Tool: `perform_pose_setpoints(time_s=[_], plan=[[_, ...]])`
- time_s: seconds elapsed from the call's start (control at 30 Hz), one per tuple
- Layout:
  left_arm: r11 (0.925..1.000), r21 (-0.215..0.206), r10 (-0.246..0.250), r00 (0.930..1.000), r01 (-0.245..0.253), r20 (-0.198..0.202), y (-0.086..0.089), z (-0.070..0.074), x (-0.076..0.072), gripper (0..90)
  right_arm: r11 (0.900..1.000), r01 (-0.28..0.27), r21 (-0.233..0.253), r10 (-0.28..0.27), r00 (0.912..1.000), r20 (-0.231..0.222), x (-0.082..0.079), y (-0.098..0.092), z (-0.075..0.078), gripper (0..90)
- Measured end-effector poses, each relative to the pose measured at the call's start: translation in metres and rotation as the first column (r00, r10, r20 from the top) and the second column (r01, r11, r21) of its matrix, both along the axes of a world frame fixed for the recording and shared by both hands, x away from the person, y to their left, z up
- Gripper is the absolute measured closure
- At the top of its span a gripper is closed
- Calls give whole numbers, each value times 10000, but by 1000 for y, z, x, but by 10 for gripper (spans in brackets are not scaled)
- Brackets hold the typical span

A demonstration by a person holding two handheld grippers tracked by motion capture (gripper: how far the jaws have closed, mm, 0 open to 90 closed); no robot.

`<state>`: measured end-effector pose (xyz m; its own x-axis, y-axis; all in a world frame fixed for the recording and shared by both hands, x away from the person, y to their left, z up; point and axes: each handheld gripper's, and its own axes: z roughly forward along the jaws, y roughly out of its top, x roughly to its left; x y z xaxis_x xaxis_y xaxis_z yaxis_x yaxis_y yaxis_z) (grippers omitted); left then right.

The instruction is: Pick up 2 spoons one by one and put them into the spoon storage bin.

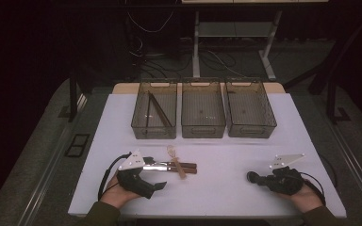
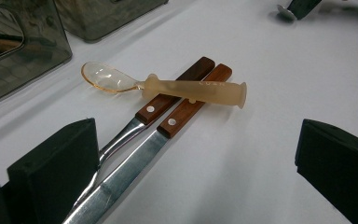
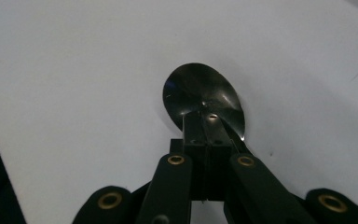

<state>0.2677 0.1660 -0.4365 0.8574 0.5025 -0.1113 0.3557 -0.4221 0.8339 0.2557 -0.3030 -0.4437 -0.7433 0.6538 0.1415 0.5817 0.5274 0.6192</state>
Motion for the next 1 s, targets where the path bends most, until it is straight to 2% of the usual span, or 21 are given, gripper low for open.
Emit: perform_pose_setpoints(time_s=[0.13,0.23,0.37,0.5,0.67,0.8,1.0], plan=[[10000,6,-7,10000,7,-3,0,0,0,0,9999,-38,132,37,10000,40,2,1,0,899],[10000,37,-36,10000,36,-6,0,0,0,0,9983,-5,585,-10,9996,269,2,-3,7,892],[10000,10,0,10000,0,-15,0,0,0,0,9948,-25,1021,-19,9991,427,10,-8,14,752],[10000,39,-14,10000,14,-29,0,0,0,0,9920,-216,1242,188,9995,239,20,-9,10,613],[10000,43,-37,10000,37,-39,0,-1,1,0,9915,-461,1219,450,9989,115,27,-9,5,534],[10000,51,-76,10000,77,-26,0,-1,2,0,9946,-545,887,536,9985,117,27,-5,-1,483],[9999,31,-112,9999,112,-19,-1,-1,2,0,9956,-797,485,783,9965,306,25,0,-4,479]])
